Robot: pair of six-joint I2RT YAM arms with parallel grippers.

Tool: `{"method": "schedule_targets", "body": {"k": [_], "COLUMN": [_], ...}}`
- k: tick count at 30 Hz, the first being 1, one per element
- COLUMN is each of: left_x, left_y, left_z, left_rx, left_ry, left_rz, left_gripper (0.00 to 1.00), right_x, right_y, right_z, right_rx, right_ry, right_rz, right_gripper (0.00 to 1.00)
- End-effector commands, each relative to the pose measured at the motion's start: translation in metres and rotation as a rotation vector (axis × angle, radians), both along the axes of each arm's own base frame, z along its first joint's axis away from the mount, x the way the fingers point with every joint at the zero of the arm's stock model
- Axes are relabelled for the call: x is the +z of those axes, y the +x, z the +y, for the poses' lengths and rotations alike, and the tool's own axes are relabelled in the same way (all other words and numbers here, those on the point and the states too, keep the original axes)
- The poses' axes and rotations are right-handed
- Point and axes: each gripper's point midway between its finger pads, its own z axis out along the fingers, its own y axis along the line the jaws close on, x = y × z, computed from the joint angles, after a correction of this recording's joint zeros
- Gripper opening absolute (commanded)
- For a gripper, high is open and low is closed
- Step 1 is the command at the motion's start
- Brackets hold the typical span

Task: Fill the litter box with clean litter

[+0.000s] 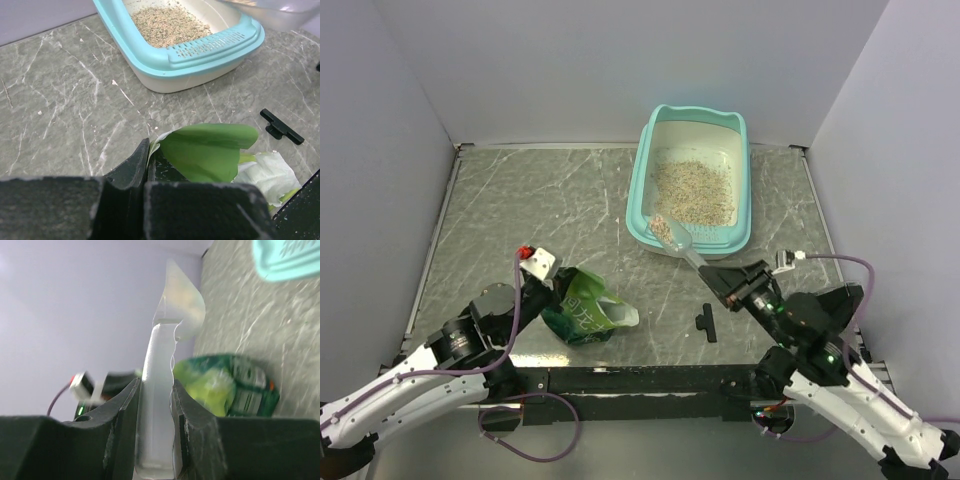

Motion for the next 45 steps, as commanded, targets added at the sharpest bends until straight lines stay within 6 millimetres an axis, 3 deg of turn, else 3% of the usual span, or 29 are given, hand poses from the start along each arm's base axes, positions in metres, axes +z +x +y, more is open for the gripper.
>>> {"method": "schedule_targets", "body": {"k": [1, 4, 5, 6, 8, 9, 11, 12, 14, 15, 16, 18, 20, 21, 23, 24, 25, 27, 28, 30, 31, 32, 35, 36, 38, 39, 41, 45], "left_x": [0.02, 0.022, 0.024, 0.024, 0.025, 0.025, 0.028, 0.028, 0.029, 0.029, 0.03, 0.032, 0.032, 0.032, 0.032, 0.032, 0.033, 0.032, 0.032, 0.031, 0.031, 0.03, 0.03, 0.031, 0.032, 0.031, 0.032, 0.036], "left_y": [-0.003, -0.004, -0.005, -0.005, -0.006, -0.006, -0.008, -0.008, -0.008, -0.008, -0.008, -0.008, -0.008, -0.009, -0.009, -0.009, -0.008, -0.007, -0.007, -0.005, -0.005, -0.004, -0.002, -0.001, 0.0, 0.001, 0.003, 0.004], "left_z": [0.003, 0.004, 0.005, 0.005, 0.005, 0.006, 0.005, 0.006, 0.006, 0.006, 0.007, 0.008, 0.01, 0.01, 0.01, 0.011, 0.011, 0.012, 0.013, 0.015, 0.015, 0.016, 0.02, 0.021, 0.026, 0.027, 0.032, 0.04], "left_rx": [0.001, 0.0, -0.001, -0.001, -0.005, -0.007, -0.014, -0.013, -0.013, -0.016, -0.013, -0.008, -0.001, -0.004, -0.001, -0.001, 0.004, 0.013, 0.02, 0.039, 0.042, 0.049, 0.075, 0.083, 0.109, 0.117, 0.143, 0.181], "left_ry": [-0.051, -0.063, -0.068, -0.069, -0.077, -0.077, -0.085, -0.085, -0.091, -0.089, -0.093, -0.099, -0.1, -0.101, -0.103, -0.104, -0.106, -0.105, -0.11, -0.109, -0.111, -0.11, -0.115, -0.119, -0.125, -0.125, -0.13, -0.146], "left_rz": [-0.014, -0.02, -0.023, -0.024, -0.029, -0.029, -0.034, -0.034, -0.036, -0.036, -0.036, -0.041, -0.041, -0.041, -0.045, -0.044, -0.044, -0.042, -0.039, -0.034, -0.031, -0.03, -0.028, -0.03, -0.029, -0.028, -0.032, -0.043], "left_gripper": [0.01, 0.01, 0.01, 0.01, 0.01, 0.01, 0.01, 0.01, 0.01, 0.01, 0.01, 0.01, 0.01, 0.01, 0.01, 0.01, 0.01, 0.01, 0.01, 0.01, 0.01, 0.01, 0.01, 0.01, 0.01, 0.01, 0.01, 0.01], "right_x": [0.035, 0.033, 0.043, 0.037, 0.045, 0.035, 0.041, 0.025, 0.031, 0.01, 0.024, 0.003, 0.007, -0.008, -0.003, -0.02, -0.006, -0.027, -0.019, -0.034, -0.025, -0.037, -0.026, -0.034, -0.014, 0.001, -0.004, 0.018], "right_y": [0.04, 0.064, 0.071, 0.081, 0.096, 0.107, 0.12, 0.131, 0.143, 0.155, 0.162, 0.179, 0.187, 0.196, 0.202, 0.208, 0.215, 0.217, 0.222, 0.225, 0.23, 0.228, 0.235, 0.233, 0.229, 0.234, 0.231, 0.217], "right_z": [-0.001, 0.0, -0.004, -0.003, -0.013, -0.011, -0.017, -0.022, -0.028, -0.035, -0.037, -0.042, -0.047, -0.048, -0.054, -0.054, -0.054, -0.056, -0.049, -0.049, -0.046, -0.046, -0.04, -0.048, -0.066, -0.056, -0.048, -0.04], "right_rx": [-0.163, -0.253, -0.292, -0.318, -0.38, -0.396, -0.444, -0.48, -0.517, -0.538, -0.551, -0.537, -0.528, -0.499, -0.477, -0.437, -0.431, -0.359, -0.322, -0.249, -0.231, -0.174, -0.126, -0.131, -0.227, -0.259, -0.203, -0.174], "right_ry": [0.119, 0.076, 0.087, 0.054, 0.059, 0.019, -0.011, -0.093, -0.147, -0.25, -0.256, -0.4, -0.502, -0.608, -0.713, -0.818, -0.844, -0.988, -1.008, -1.115, -1.132, -1.195, -1.283, -1.332, -1.413, -1.422, -1.434, -1.389], "right_rz": [-0.081, -0.081, -0.106, -0.095, -0.112, -0.083, -0.071, -0.033, -0.031, 0.023, 0.012, 0.066, 0.1, 0.128, 0.163, 0.193, 0.179, 0.227, 0.2, 0.231, 0.215, 0.248, 0.181, 0.219, 0.27, 0.184, 0.123, 0.078], "right_gripper": [0.0, 0.0, 0.0, 0.0, 0.0, 0.0, 0.0, 0.0, 0.0, 0.0, 0.0, 0.0, 0.0, 0.0, 0.0, 0.0, 0.0, 0.0, 0.0, 0.0, 0.0, 0.0, 0.0, 0.0, 0.0, 0.0, 0.0, 0.0]}}
